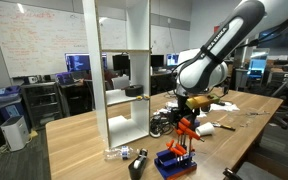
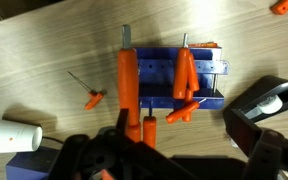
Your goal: Put the metal object at the first from the right on the top first shelf
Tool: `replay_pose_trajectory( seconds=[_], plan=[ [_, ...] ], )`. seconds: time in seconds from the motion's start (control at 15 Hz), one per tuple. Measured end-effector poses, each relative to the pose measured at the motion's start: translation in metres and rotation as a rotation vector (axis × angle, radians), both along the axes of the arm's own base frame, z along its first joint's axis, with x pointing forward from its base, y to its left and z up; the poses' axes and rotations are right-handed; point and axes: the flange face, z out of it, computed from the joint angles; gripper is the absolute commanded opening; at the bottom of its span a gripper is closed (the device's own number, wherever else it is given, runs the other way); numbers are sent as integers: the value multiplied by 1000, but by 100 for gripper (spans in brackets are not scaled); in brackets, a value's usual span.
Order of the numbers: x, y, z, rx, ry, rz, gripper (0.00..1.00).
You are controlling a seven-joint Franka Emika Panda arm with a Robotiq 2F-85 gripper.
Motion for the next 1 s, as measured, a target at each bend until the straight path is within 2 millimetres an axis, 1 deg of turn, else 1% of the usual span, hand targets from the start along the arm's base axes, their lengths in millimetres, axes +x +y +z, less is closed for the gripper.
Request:
replay_pose_trajectory(
  seconds=[0.2, 0.4, 0.53, 0.73, 0.8, 0.87, 1.0],
  plan=[
    [0, -16, -20, 9, 11, -20, 100],
    [-1, -31, -35, 15, 17, -40, 100],
    [-2, -38, -43, 18, 21, -44, 100],
    [-2, -42, -53, 20, 27, -42, 100],
    [-2, -43, -55, 21, 28, -39, 75],
    [-2, -43, -57, 23, 30, -37, 74],
    [-2, -43, -61, 25, 28, -29, 58]
  ],
)
